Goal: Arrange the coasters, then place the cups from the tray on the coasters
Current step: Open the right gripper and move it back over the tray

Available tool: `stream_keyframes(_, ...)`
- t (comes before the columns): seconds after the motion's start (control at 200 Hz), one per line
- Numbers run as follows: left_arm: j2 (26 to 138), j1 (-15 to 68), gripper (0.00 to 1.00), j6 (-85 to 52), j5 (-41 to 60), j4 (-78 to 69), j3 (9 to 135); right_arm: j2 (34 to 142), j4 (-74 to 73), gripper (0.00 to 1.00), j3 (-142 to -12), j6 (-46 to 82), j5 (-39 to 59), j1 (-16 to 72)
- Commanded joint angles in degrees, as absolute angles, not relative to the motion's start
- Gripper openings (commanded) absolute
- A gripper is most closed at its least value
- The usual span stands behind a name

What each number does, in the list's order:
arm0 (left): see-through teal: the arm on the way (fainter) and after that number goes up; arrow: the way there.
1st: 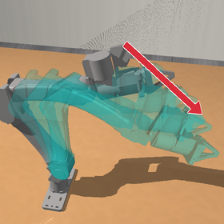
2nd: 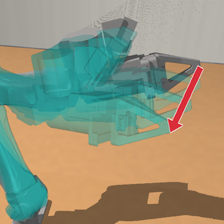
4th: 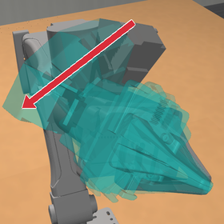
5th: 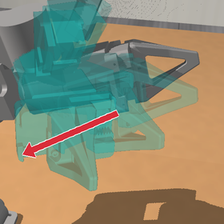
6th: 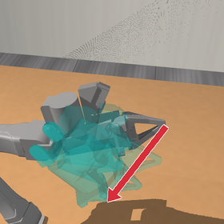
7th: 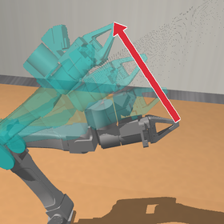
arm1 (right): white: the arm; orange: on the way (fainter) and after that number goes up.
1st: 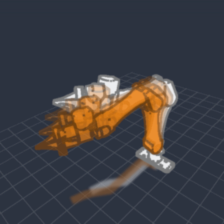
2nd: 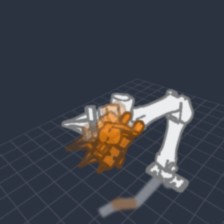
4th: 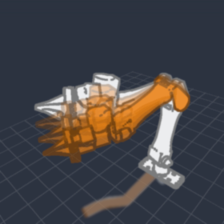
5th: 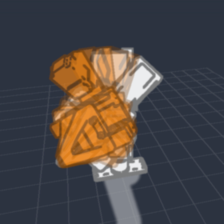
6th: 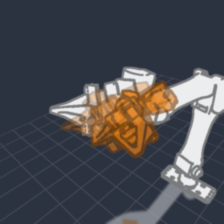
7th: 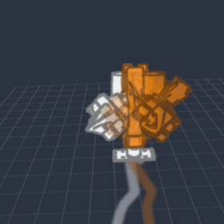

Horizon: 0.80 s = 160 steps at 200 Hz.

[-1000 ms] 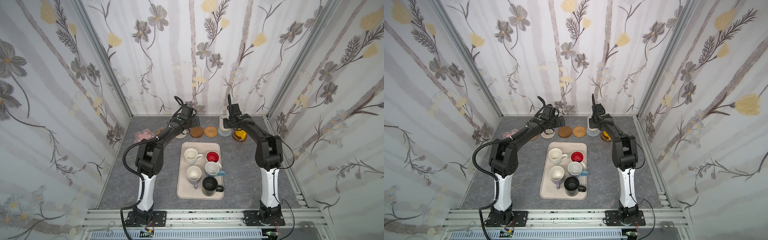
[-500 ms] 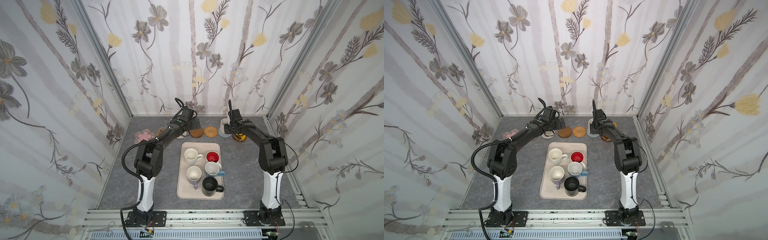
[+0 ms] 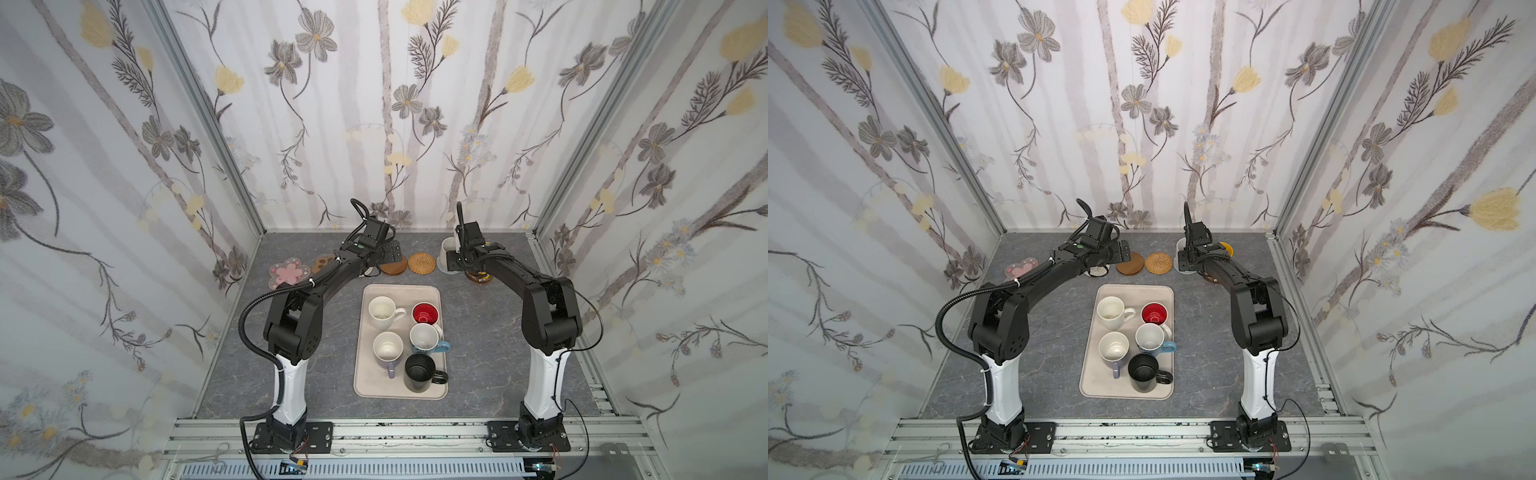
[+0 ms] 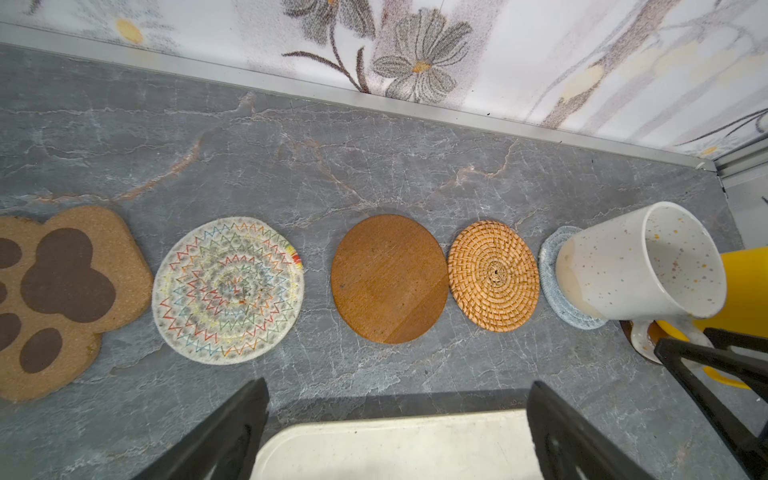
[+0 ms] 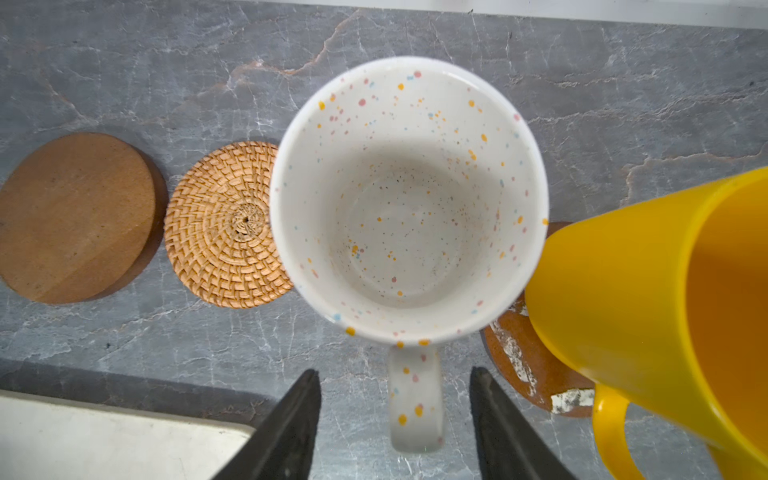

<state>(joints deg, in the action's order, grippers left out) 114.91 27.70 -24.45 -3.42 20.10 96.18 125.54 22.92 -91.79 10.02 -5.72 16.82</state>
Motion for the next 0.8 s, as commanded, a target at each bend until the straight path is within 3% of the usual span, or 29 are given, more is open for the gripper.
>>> stream_keyframes(0.0, 113.25, 27.69, 1.00, -25.24, -4.48, 19.95, 95.68, 124.08, 20.91, 0.66, -91.80, 10.46, -5.67, 16.98)
stream_keyframes(0.18, 110.38, 27.70, 1.00, -24.89, -5.36, 19.95, 93.84, 121.01, 21.40, 0.73, -91.60, 9.55, -7.52, 18.22)
stream_keyframes(0.545, 103.72, 27.69, 1.00, -24.97, -5.27, 19.95, 88.01, 115.44, 22.30, 0.70, -90.01, 1.46, -6.56, 24.97)
stream_keyframes(0.794, 97.91, 27.19, 1.00, -26.85, -2.79, 19.96, 82.25, 113.70, 25.86, 0.67, -89.49, -6.79, 0.15, 30.98)
